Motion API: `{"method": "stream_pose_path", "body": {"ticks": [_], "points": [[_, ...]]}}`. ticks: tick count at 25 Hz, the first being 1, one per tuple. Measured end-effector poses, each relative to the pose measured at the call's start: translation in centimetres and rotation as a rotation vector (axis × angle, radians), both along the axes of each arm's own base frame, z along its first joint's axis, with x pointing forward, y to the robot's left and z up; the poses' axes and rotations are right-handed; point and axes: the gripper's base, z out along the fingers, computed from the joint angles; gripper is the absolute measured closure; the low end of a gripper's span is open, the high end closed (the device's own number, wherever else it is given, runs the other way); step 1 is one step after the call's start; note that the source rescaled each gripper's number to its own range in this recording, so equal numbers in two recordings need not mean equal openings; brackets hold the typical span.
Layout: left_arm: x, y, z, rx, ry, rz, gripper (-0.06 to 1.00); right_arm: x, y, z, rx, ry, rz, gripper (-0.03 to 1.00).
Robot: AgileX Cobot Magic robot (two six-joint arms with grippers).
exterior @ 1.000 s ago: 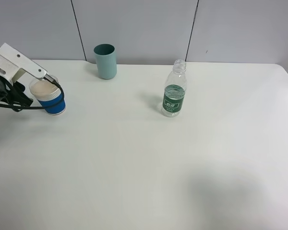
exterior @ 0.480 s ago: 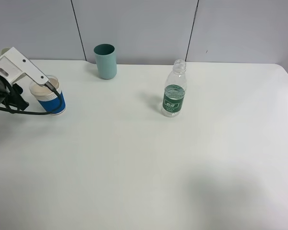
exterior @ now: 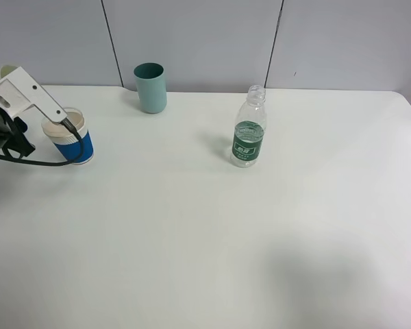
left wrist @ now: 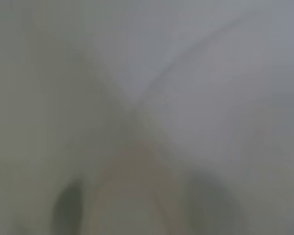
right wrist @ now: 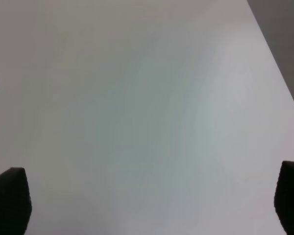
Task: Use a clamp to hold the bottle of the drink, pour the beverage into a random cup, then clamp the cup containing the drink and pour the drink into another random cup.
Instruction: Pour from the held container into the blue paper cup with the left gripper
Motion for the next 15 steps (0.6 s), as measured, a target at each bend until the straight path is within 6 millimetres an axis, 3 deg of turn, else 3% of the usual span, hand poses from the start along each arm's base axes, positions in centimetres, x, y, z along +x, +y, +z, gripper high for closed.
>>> {"method": "stream_pose_path", "body": {"ticks": [15], "points": [[0.06,0.04,0.21,0.057,0.02,-0.014,0.92,0.0,0.0,0.0,0.0,0.0,0.0,-0.03]]}}
